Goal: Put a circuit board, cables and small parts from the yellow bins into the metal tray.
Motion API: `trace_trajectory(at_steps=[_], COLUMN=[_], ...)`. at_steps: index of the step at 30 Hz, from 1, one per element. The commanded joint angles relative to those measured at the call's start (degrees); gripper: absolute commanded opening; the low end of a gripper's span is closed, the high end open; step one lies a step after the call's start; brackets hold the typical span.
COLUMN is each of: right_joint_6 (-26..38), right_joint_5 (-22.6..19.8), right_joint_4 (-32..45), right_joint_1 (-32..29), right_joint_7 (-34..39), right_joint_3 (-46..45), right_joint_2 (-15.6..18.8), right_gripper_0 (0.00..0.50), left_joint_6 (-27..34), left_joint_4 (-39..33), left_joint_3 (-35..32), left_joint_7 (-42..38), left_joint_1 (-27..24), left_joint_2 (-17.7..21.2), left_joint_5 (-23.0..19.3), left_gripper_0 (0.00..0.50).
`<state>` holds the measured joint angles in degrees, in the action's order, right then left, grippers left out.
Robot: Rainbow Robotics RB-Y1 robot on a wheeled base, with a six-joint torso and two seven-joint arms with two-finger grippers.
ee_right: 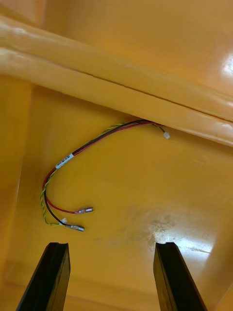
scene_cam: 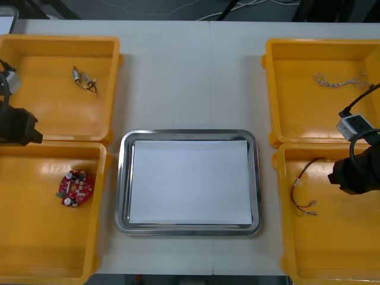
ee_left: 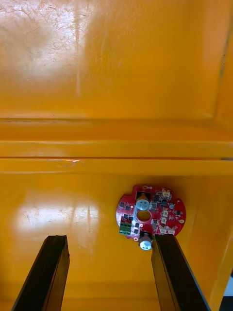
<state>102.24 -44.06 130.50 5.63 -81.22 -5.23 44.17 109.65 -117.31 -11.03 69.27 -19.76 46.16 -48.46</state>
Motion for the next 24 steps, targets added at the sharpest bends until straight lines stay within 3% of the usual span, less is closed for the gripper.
trace_trajectory(at_steps=[1,7,15,24], right_joint_6=[-2.6,-6.4,-6.2,-5.8], right_joint_5=[0.6,1.5,7.2,9.2], right_joint_4=[1.8,1.6,1.6,1.6], right_joint_1=[-3.3,-6.9,-9.1,-11.1], right_joint_7=[-3.5,-3.3,-3.2,-3.7], right_joint_3=[0.5,0.5,0.6,0.9], right_joint_2=[-0.8,-1.8,-6.9,-10.4], right_gripper_0=[0.5,0.5,0.5,0.5], left_joint_6=[-1.5,-6.1,-13.1,-21.1], left_joint_4=[-0.8,-4.8,-8.8,-9.8], left_joint_3=[-5.5,-6.5,-8.0,-8.0], left_joint_7=[4.8,5.6,6.8,7.6], left_joint_1=[3.2,8.5,16.1,23.0], left_joint_2=[3.0,4.5,6.6,6.6], left_joint_5=[-4.1,-4.4,-4.5,-4.5], left_gripper_0=[0.5,0.5,0.5,0.5])
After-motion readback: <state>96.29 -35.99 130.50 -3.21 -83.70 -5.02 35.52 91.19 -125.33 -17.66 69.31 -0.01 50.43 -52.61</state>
